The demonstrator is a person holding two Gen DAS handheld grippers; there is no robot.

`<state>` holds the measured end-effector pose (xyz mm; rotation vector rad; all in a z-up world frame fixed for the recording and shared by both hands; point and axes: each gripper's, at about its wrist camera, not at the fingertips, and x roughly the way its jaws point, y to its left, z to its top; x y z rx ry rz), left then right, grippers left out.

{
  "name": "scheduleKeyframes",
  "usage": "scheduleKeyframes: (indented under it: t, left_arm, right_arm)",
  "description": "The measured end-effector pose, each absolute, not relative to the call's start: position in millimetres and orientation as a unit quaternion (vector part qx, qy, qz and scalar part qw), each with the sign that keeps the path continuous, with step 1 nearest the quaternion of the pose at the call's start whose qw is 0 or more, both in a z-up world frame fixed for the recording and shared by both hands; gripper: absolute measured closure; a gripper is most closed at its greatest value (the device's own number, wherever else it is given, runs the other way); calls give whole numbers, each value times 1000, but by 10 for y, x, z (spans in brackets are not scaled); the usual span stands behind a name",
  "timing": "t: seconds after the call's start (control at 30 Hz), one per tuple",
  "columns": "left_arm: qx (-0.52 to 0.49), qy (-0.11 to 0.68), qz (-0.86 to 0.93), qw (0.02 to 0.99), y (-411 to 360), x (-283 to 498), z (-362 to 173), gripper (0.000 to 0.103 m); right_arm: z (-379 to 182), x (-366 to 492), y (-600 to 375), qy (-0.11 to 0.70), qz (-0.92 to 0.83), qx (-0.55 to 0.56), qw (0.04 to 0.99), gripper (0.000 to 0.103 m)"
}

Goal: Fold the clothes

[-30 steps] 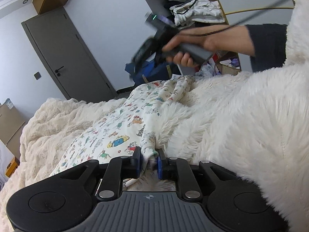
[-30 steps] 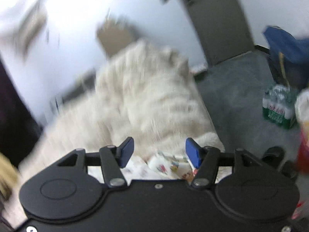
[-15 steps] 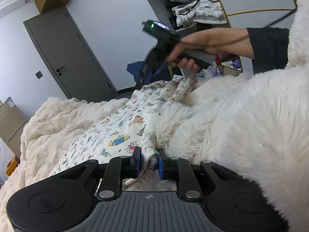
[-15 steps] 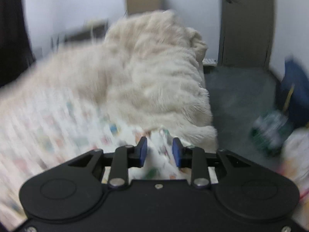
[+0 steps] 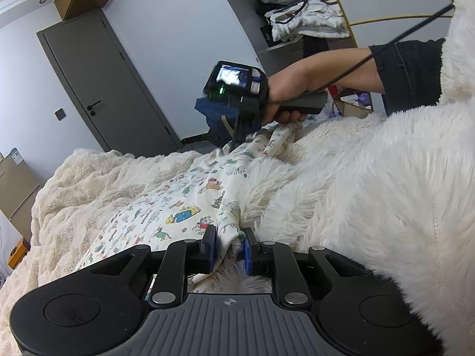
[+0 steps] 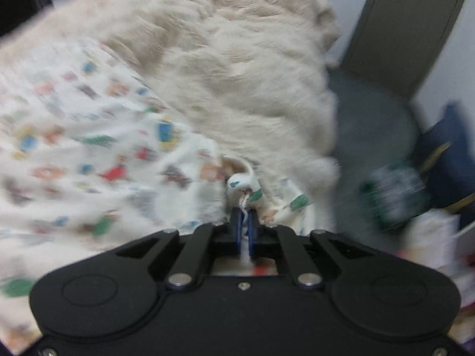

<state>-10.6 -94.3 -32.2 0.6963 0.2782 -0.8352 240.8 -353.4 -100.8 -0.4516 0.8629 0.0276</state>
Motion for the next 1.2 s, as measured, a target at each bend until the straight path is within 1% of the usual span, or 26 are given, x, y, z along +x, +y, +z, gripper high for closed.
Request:
scheduleKeyframes:
  t: [0.03,0.13,0.17,0.23,0.27,0.3,0.33,0.4,0.47,0.5,0.63,0.67,0.7,0.73,0.77,0.8,0.83,0.9,0.93,1.0,1.07,1.13,1.17,1.2]
  left_arm:
    - [330,132,-396,847,-941,-107,-323,88]
    - [329,132,-396,847,-938,-110,-323,88]
    - [330,132,-396,847,-937,-111,-323,88]
    - [330,131,-396,847,-937,-111,-323,88]
    - [330,131,-396,847,-937,-112,-323,88]
    - [330,131,-396,847,-937,-112,-322,88]
    - [330,131,-395,847,-936,-112,-321,88]
    - [331,131,-395,847,-937,-110,-319,88]
    - [331,131,-395,847,-936,-105,-319,88]
    - [331,131,-396,847,-935,-101,-319,88]
    - [330,132,-396,847,-928,-96,-315,87]
    - [329,133,-396,847,-926,-95,-314,87]
    - [329,133,-397,847,-923,-94,-313,87]
    - [328,134,-397,847,-921,-92,-313,87]
    - [327,134,-398,847,-917,-90,-310,87]
    - [326,135,-398,847,-913,-88,-307,87]
    - [325,135,-398,847,-910,-86,-304,87]
    - [324,136,-399,847,-906,-85,-301,87]
    - [324,136,-399,847,-907,-86,-299,87]
    - [323,137,-399,847,-907,-87,-296,87]
    - [322,137,-399,847,-907,-88,-293,87]
    - [322,137,-398,848,-905,-85,-291,87]
    - [322,137,-398,848,-904,-85,-292,87]
    - [323,137,-397,848,-908,-85,-293,86]
  right_arm:
    - [-1037,2410,-3515,413,-3,-238,879,100]
    - [-954,2323,-3661,433,25,-195,880,99]
    - [-904,2273,-3723,432,19,-194,881,97]
    - [-877,2223,-3764,435,7,-210,876,96]
    - [-855,2172,-3804,437,1,-221,872,91]
    - [-833,2120,-3844,439,-6,-233,868,81]
    - [-811,2069,-3884,442,-12,-244,863,80]
    - [-619,1998,-4054,418,9,-159,894,80]
    - [-499,1963,-4163,379,32,-96,920,78]
    - [-478,1981,-4217,372,48,-62,925,79]
    - [-570,2153,-4402,369,141,72,916,79]
    - [-636,2206,-4380,376,160,83,909,79]
    - [-707,2259,-4346,385,177,91,901,73]
    - [-778,2312,-4313,393,193,98,894,64]
    - [-833,2337,-4252,401,197,87,890,62]
    - [-886,2357,-4185,409,199,73,888,68]
    - [-931,2386,-4140,416,203,67,884,95]
    - [-903,2379,-4167,412,230,109,875,96]
    - [-813,2323,-4229,395,255,137,872,97]
    - [-737,2300,-4307,392,283,156,861,97]
    - [-694,2266,-4366,403,290,148,855,91]
    - [-676,2222,-4462,404,253,147,867,72]
    - [-654,2117,-4558,394,217,166,877,70]
    - [-626,1993,-4663,381,178,189,887,66]
